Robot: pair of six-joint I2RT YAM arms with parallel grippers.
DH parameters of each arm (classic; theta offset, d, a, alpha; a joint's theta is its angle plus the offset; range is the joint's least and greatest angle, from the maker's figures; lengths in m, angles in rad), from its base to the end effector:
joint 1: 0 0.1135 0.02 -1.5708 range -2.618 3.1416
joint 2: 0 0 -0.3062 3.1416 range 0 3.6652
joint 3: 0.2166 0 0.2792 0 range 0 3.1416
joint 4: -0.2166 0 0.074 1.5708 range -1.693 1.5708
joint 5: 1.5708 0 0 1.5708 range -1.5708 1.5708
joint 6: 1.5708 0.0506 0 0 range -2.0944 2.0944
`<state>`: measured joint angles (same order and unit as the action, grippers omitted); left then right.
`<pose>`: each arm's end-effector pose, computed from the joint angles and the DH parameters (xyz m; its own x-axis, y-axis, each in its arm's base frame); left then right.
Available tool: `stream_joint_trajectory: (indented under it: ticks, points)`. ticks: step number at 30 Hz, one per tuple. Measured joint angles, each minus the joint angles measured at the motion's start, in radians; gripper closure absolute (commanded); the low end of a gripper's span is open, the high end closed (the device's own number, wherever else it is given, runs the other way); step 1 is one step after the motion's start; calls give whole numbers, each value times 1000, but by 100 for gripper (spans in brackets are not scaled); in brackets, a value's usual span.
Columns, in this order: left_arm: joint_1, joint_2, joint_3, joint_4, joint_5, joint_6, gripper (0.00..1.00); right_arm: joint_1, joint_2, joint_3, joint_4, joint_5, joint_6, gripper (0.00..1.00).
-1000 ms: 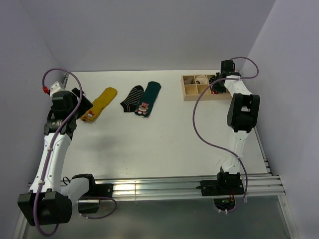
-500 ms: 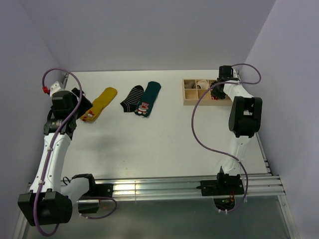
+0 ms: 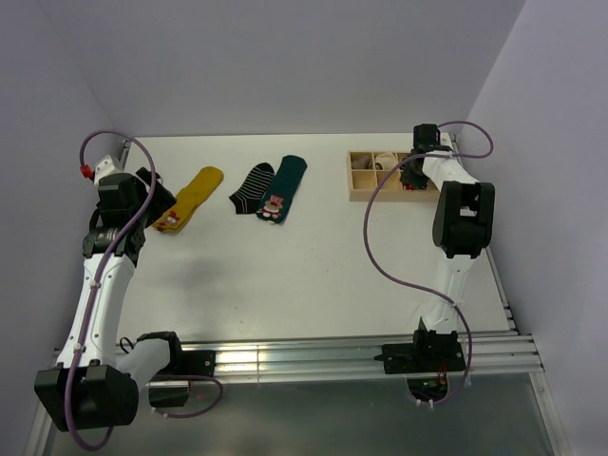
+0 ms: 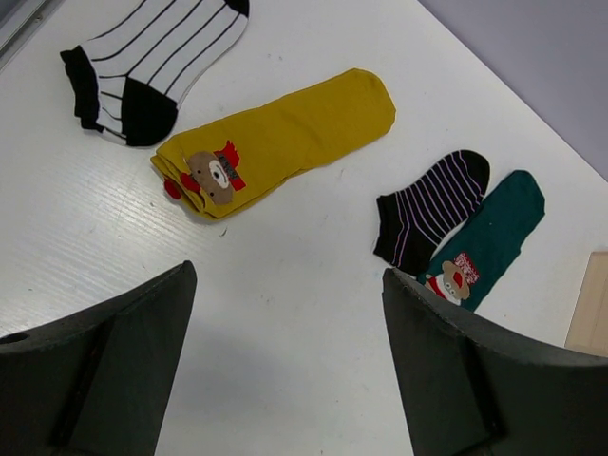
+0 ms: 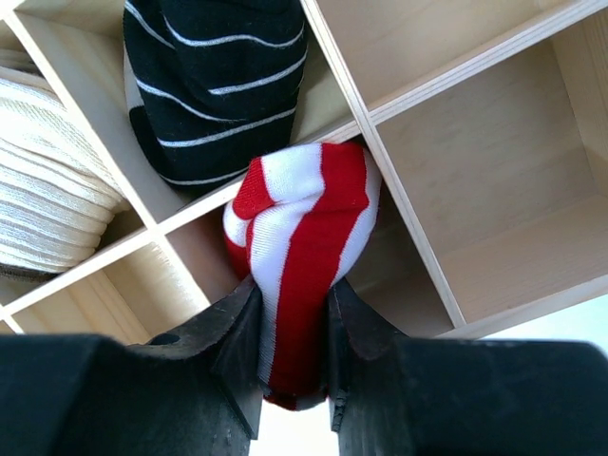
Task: Roll the socks
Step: Place the sock in the storage box.
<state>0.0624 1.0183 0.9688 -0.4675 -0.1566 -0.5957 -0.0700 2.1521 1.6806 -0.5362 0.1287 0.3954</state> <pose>0.2414 0.0230 0.3593 -0.2979 -0.5739 -0.7628 -0.4398 0.7918 -0.4239 0.5229 -0.0432 0.1940 -0.7254 0.4338 -0.5344 0.4520 0.8858 0.1054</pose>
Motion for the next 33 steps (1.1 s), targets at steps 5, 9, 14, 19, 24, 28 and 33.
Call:
stream_joint_trajectory:
  ticks: [5, 9, 14, 19, 24, 28, 33]
  points:
    - [0, 0, 0, 0, 2, 0, 15, 0, -8, -6, 3, -2, -5, 52]
    - [0, 0, 0, 0, 2, 0, 15, 1, -14, -5, -10, -2, -13, 45]
    - [0, 0, 0, 0, 3, 0, 15, 2, -18, -5, -25, -5, -11, 39]
    - [0, 0, 0, 0, 3, 0, 15, 2, -22, -5, -38, -10, -6, 37]
    - [0, 0, 0, 0, 3, 0, 15, 2, -40, -5, -54, -16, 2, 36]
    - [0, 0, 0, 0, 3, 0, 15, 3, -64, -5, -58, -18, 9, 37]
    - [0, 0, 0, 0, 3, 0, 15, 5, -123, -12, -51, -16, 21, 50]
